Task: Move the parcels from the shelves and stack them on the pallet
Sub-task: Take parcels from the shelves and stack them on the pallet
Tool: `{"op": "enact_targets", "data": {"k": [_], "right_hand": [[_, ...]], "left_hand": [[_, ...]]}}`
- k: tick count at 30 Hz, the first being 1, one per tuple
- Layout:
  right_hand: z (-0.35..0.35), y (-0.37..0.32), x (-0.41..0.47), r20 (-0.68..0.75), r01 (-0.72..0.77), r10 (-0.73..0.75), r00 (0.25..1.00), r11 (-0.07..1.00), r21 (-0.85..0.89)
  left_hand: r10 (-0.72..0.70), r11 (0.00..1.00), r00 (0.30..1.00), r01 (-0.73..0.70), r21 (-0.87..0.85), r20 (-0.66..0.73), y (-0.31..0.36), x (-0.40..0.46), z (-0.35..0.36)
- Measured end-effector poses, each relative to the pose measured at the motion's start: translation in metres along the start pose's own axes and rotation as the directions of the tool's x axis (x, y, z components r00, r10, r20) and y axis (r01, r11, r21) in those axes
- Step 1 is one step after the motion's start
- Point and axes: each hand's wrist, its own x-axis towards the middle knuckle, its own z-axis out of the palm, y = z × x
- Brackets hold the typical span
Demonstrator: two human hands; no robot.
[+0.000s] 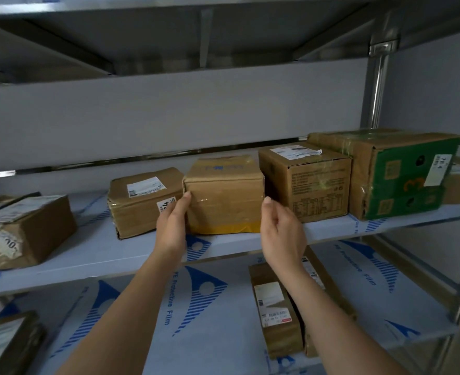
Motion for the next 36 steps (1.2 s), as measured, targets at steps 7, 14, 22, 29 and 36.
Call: {"op": "enact_targets", "data": {"k": [7,14,22,29,36], "right_hand": [[-0.012,-0.036,0.01,0.198,-0.357,0.308,0.931,0.883,0.304],[0.003,-0.065,0.015,0.352,-0.446,0.314,0.882,0.796,0.408],[0.008,-0.056,0.001,0.27,-0.361,0.248,0.93,0.751,0.553],[0.011,-0.049,-0.012,0.175,-0.219,0.143,0.974,0.785,0.579],[-0.006,-0.038,-0.024,0.242,-0.111,-0.07,0.968,0.742,0.661]], "left_hand": [[0.01,0.99,0.997,0.001,-0.142,0.075,0.002,0.001,-0.004],[-0.017,0.989,0.989,0.038,-0.145,0.149,0.004,0.005,-0.006],[0.005,0.982,0.987,0.025,-0.188,0.158,0.005,0.001,-0.011],[0.061,0.968,0.985,-0.018,-0.252,0.164,0.011,-0.014,-0.012],[0.15,0.967,0.985,-0.129,-0.221,0.081,0.01,-0.054,-0.02]]}}
